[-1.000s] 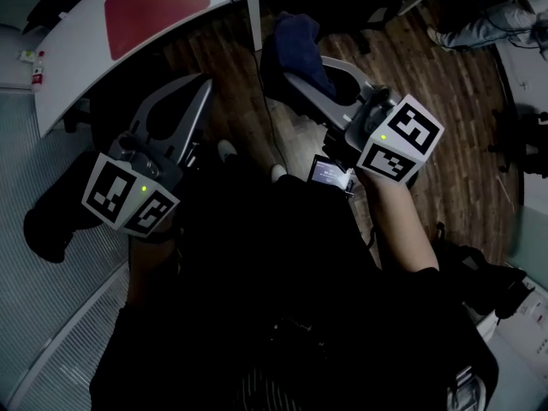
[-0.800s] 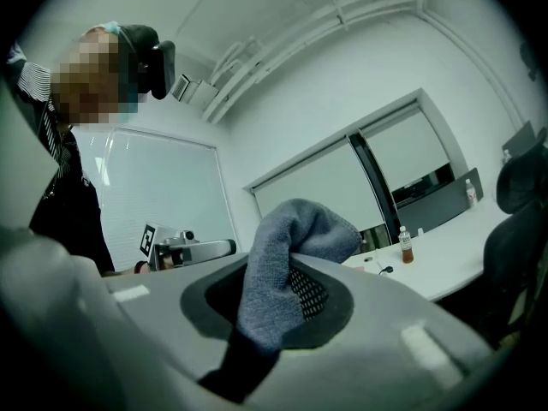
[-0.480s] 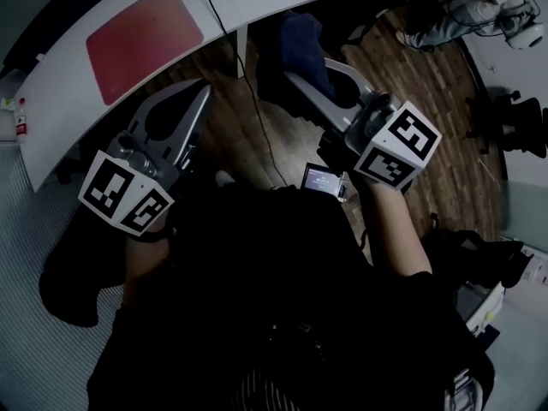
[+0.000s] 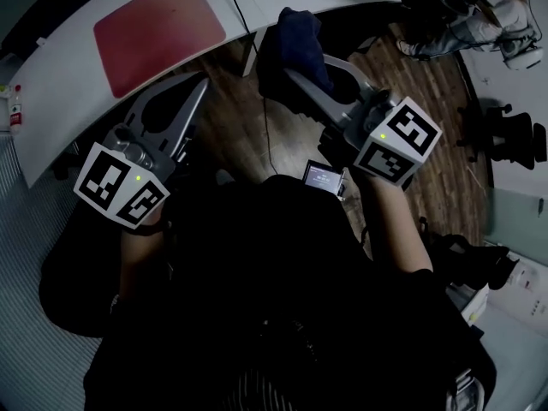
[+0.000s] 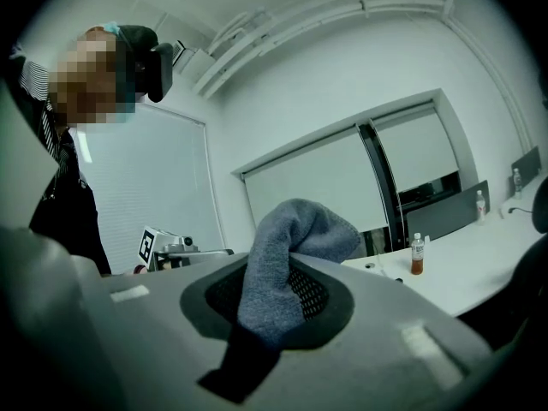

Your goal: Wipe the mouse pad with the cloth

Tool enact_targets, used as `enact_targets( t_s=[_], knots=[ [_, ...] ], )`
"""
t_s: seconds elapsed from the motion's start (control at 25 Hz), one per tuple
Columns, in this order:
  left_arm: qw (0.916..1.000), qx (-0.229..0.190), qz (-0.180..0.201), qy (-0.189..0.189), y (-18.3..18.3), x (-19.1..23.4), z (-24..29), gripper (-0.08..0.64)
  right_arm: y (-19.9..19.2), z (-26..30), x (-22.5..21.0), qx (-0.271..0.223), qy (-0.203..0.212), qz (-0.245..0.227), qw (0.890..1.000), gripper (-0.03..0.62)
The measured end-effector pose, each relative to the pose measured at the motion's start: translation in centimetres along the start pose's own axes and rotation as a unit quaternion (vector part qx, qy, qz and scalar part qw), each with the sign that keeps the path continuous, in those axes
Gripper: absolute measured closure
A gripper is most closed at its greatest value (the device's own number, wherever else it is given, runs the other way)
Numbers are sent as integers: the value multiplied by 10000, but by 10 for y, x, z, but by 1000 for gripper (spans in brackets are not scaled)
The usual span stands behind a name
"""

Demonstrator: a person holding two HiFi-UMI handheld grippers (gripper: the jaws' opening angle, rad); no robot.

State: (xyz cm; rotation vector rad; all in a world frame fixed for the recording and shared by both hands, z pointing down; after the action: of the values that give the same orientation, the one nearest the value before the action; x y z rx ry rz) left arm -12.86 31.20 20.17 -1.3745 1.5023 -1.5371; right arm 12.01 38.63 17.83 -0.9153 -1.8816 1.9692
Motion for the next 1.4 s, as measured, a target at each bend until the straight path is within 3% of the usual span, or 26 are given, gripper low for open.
enact_targets(
  t_s=[0.44, 0.76, 1.0, 1.2, 1.4],
  knots=[
    [9990, -161, -121, 390, 5, 36, -40, 552, -14, 60, 0, 122, 309, 126, 9994, 525],
    [9978, -45, -84, 660, 12, 69, -38, 552, -16, 98, -33, 119, 416, 283, 9987, 525],
    [9964, 2, 21, 852, 20, 106, -12, 552, -9, 136, -79, -4, 582, 373, 9976, 525],
    [9961, 131, 75, 871, 33, 159, 58, 552, 18, 172, -156, -94, 659, 397, 9970, 525],
    [9953, 74, 150, 959, 41, 162, 73, 552, 24, 179, -174, -66, 817, 445, 9956, 525]
  ],
)
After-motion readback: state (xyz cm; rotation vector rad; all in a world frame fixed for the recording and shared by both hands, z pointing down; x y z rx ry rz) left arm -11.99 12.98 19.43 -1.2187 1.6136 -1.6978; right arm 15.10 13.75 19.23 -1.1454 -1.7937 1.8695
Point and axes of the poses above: the fingertips, and each gripper's own axes: z forward along the fingers, x to its left, y out of its top, the point moved 10 cm from there along -z, backward along the fingers, and after that the axes turned 9 degrees about -x, right-handed, at the moved point
